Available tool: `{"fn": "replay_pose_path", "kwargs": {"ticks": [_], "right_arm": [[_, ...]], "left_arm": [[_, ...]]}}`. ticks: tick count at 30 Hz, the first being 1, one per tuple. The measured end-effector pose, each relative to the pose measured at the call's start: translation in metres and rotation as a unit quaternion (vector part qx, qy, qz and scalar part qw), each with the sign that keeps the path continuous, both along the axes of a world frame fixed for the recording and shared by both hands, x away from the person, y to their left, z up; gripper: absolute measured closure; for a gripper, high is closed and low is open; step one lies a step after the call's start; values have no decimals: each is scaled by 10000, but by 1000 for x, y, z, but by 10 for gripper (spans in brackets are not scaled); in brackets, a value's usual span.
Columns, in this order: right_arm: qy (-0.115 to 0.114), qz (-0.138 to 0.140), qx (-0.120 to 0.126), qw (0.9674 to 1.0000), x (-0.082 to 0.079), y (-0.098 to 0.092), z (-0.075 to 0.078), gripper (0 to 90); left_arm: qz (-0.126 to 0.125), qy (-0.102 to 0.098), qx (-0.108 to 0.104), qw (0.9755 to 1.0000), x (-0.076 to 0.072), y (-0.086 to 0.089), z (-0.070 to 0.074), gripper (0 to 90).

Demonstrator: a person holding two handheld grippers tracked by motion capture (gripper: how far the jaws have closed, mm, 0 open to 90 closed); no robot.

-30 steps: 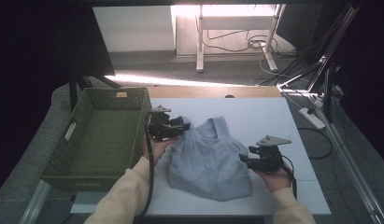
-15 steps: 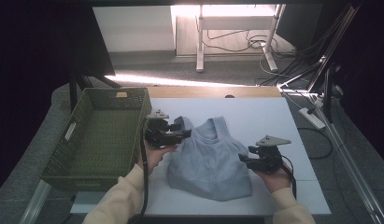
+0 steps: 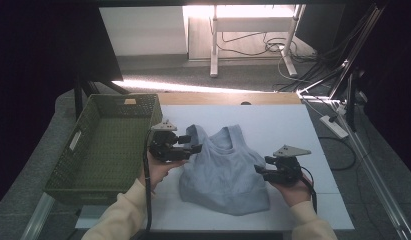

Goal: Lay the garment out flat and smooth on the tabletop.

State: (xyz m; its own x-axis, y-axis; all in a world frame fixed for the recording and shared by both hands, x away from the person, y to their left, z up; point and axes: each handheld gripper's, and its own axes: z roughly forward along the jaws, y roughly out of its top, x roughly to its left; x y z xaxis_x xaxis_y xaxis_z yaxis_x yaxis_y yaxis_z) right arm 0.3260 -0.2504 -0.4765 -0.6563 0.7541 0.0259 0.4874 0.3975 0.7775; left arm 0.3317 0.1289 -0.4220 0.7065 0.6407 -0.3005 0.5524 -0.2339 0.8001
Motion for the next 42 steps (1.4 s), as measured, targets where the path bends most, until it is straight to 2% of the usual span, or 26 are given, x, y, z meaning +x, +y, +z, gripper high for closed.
{"fn": "replay_pose_path", "kwargs": {"ticks": [13, 21, 29, 32, 36, 40, 42], "right_arm": [[-53, 225, 37, 9997, -3, 9, 2, 446], [-85, 411, 155, 9990, -5, 16, 4, 428], [-47, 859, 104, 9962, -12, 43, 6, 416], [55, 1029, 96, 9946, -14, 56, 4, 408], [207, 1172, -71, 9929, -14, 75, -3, 388], [300, 1188, -512, 9911, -13, 91, -12, 376], [406, 1176, -632, 9902, -13, 96, -17, 370]], "left_arm": [[54, -51, -43, 10000, -9, 19, 3, 351], [-6, -62, -10, 10000, -11, 23, 3, 332], [-27, -37, -24, 10000, -13, 25, 1, 326], [-24, -64, -27, 10000, -14, 26, 2, 326], [-13, -63, -46, 10000, -14, 28, 3, 320], [-35, -89, -6, 10000, -16, 28, 4, 317], [-50, -92, 24, 9999, -17, 27, 4, 315]]}}
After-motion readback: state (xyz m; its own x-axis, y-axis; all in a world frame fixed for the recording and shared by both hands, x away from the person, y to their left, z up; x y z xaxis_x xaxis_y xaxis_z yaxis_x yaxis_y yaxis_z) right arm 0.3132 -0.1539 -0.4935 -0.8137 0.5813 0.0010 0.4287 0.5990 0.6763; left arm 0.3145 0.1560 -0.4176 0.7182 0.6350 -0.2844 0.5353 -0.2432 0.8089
